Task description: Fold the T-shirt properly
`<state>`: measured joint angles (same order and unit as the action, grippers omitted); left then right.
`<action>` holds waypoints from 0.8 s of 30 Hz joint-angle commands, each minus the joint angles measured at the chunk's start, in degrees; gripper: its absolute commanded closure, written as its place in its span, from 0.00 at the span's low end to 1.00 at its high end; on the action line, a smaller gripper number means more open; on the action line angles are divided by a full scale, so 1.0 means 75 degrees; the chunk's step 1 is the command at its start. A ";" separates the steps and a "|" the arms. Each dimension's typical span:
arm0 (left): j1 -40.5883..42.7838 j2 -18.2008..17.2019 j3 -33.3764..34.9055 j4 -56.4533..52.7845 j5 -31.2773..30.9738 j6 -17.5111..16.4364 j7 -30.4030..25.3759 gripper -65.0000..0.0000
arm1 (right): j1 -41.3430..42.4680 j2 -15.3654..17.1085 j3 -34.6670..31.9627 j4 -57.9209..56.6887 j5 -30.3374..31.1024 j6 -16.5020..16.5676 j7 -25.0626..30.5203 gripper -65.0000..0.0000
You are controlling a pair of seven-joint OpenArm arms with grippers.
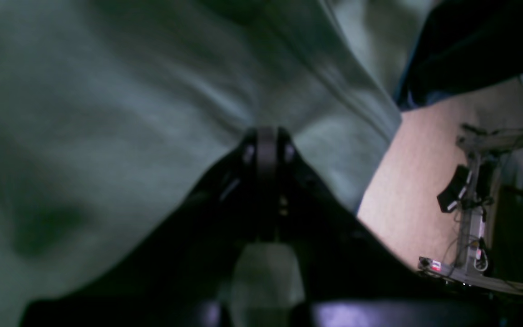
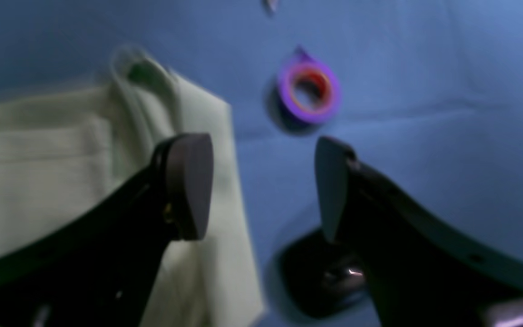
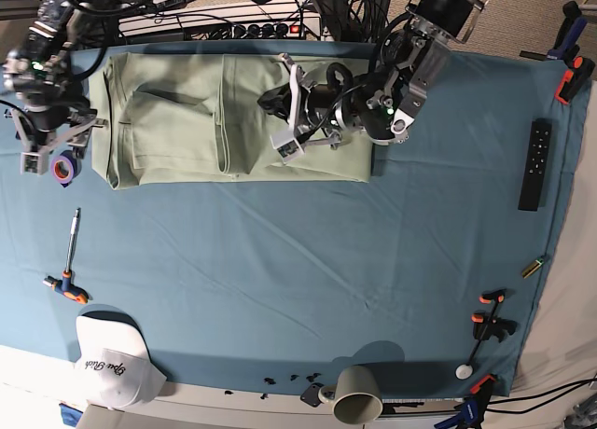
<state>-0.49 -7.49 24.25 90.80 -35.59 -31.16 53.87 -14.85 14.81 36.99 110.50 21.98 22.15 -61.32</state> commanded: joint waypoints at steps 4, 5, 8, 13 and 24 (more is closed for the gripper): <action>0.0000 -0.0064 -0.0003 0.0111 -0.0128 -0.0047 -0.0108 1.00 | 0.0099 0.0259 0.0624 -0.0717 0.1612 0.0609 -0.0373 0.45; 0.0003 -0.0085 -0.0003 0.0108 -0.0128 -0.0047 -0.0105 1.00 | 0.0099 0.0323 0.0682 -0.0930 0.1851 0.0688 -0.0449 0.45; 0.0006 -0.0085 -0.0003 0.0108 -0.0131 -0.0047 -0.0105 1.00 | 0.0102 0.0606 0.0720 -0.1580 0.2323 0.0755 -0.0629 0.45; 0.0003 -0.0085 -0.0003 0.0108 -0.0131 -0.0050 -0.0108 1.00 | 0.0332 0.1157 0.0720 -0.2617 0.2853 0.0921 -0.0833 0.45; 0.0003 -0.0085 -0.0003 0.0108 -0.0093 -0.0050 -0.0128 1.00 | 0.1387 0.1408 0.0711 -0.4701 0.4453 0.1486 -0.1568 0.45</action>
<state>0.14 -8.14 24.29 90.80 -36.18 -31.16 53.47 -4.93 23.83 41.95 74.61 54.74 33.08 -73.30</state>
